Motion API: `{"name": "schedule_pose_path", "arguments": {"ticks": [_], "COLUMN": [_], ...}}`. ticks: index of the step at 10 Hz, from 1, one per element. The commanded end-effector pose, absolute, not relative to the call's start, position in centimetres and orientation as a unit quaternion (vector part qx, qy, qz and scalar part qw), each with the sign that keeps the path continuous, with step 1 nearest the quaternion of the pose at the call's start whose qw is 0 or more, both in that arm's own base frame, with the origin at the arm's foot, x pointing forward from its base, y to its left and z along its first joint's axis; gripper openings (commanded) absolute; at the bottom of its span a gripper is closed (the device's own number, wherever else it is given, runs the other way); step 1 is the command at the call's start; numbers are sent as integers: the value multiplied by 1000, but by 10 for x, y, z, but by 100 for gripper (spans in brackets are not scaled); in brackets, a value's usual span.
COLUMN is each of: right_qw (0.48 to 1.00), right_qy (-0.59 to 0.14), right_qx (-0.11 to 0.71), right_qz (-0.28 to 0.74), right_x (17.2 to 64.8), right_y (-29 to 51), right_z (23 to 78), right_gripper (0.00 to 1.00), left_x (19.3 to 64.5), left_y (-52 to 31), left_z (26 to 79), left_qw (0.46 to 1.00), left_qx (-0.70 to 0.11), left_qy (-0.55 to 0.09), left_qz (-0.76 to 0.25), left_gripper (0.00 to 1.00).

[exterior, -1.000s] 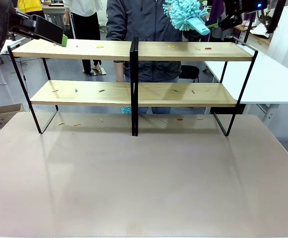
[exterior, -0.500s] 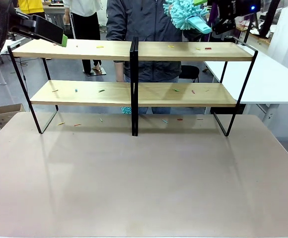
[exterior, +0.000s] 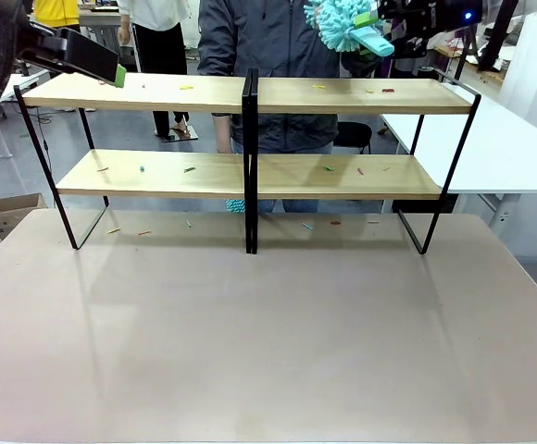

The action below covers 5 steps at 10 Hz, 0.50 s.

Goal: Clean the shelves.
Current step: Pick up the Duster when the human hands it over.

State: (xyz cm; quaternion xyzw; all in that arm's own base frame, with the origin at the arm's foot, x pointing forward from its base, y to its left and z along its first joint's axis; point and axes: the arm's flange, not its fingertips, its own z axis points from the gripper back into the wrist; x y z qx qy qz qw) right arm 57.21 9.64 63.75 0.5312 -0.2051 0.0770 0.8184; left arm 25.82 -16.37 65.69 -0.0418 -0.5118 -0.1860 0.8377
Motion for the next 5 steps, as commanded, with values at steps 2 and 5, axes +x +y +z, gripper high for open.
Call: {"name": "schedule_pose_path", "arguments": {"ticks": [2,5], "right_qw": [815,824], "right_qy": [-198,-200], "right_qx": [539,524], "right_qz": [70,82], "right_x": [576,563], "right_y": [96,88], "right_z": [638,633], "right_gripper": [0,0], "left_x": [258,258], "left_y": [-163,-163], "left_z": [658,658], "left_qw": [837,837], "left_qx": [-41,-41], "left_qy": [-513,-513], "left_qz": [-187,-187], "left_gripper": [100,100]}}
